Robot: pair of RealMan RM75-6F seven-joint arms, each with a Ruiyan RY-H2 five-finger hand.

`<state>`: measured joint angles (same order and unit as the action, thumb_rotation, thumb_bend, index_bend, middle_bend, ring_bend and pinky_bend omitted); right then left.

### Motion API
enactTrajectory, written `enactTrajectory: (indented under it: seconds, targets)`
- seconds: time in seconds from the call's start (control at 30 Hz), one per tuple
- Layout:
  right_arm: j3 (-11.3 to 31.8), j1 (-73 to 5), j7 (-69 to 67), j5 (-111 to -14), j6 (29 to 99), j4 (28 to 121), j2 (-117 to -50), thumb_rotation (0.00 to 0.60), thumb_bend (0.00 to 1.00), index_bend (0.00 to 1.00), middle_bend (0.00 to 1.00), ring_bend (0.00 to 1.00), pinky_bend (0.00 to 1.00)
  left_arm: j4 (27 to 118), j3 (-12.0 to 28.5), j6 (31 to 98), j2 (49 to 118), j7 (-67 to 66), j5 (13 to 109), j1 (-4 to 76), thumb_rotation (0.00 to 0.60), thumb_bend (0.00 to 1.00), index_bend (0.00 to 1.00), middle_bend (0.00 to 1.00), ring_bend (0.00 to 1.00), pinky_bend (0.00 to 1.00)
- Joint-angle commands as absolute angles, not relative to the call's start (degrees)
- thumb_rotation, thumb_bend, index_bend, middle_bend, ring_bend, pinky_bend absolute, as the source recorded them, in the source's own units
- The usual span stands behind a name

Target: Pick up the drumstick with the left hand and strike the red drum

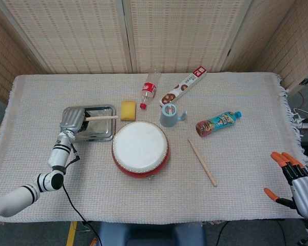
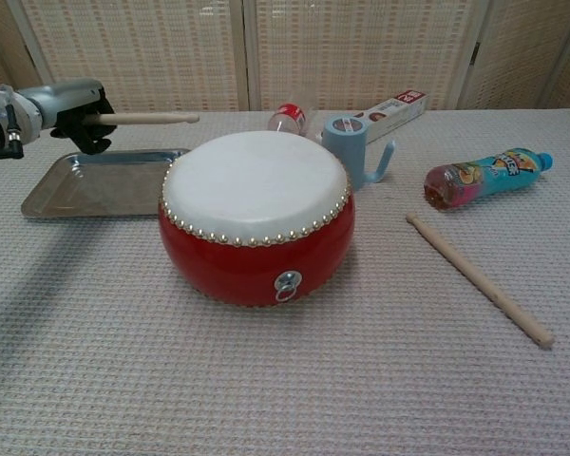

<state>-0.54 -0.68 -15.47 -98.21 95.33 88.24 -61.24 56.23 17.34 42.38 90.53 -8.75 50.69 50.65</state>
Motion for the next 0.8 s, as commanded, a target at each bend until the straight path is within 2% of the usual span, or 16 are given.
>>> enactTrajectory:
  seconds: [0.03,0.17,0.37,0.5,0.63,0.73,0.8]
  targets:
    - [-0.47,-0.42,-15.11,-98.21,95.78,88.83,-60.71,0.600,0.18,0.12,0.11,0.04,0.19,53.86,17.37,40.08,91.85,-8.85,50.35,52.15,0.600,0.82,0.88,0.99,0.87,0.86]
    - [-0.47,-0.17,-14.88,-98.07,96.08,89.31,-60.30,0.600,0.18,0.12,0.11,0.04,0.19,51.16,17.64,38.65,93.19,-8.99,49.64,53.20,0.600,0.80,0.86,0.94,0.82,0.81]
    - [-0.44,-0.05,-14.81,-97.93,96.15,89.70,-60.01,0.600,0.18,0.12,0.11,0.04,0.19,47.42,17.33,38.06,94.89,-10.92,49.03,54.28,0.600,0.77,0.79,0.80,0.68,0.69]
    - [-0.45,-0.06,-14.77,-98.01,96.13,89.84,-59.89,0.600,0.18,0.12,0.11,0.04,0.19,45.51,16.88,37.87,95.75,-14.48,47.22,54.80,0.600,0.73,0.67,0.62,0.53,0.62]
    - [-0.45,-0.03,-14.71,-98.08,96.20,90.04,-59.79,0.600,0.18,0.12,0.11,0.04,0.19,44.01,17.41,38.28,96.98,-17.67,44.15,55.01,0.600,0.71,0.60,0.52,0.45,0.61]
    - [-0.44,0.04,-14.73,-98.01,96.24,90.06,-59.70,0.600,0.18,0.12,0.11,0.04,0.19,43.61,17.64,38.86,97.46,-19.11,42.90,54.94,0.600,0.66,0.46,0.39,0.34,0.55]
    - [-0.42,0.07,-14.69,-98.02,96.31,90.07,-59.68,0.600,0.18,0.12,0.11,0.04,0.19,43.70,17.77,38.76,97.52,-19.61,42.30,54.85,0.600,0.61,0.35,0.29,0.25,0.45]
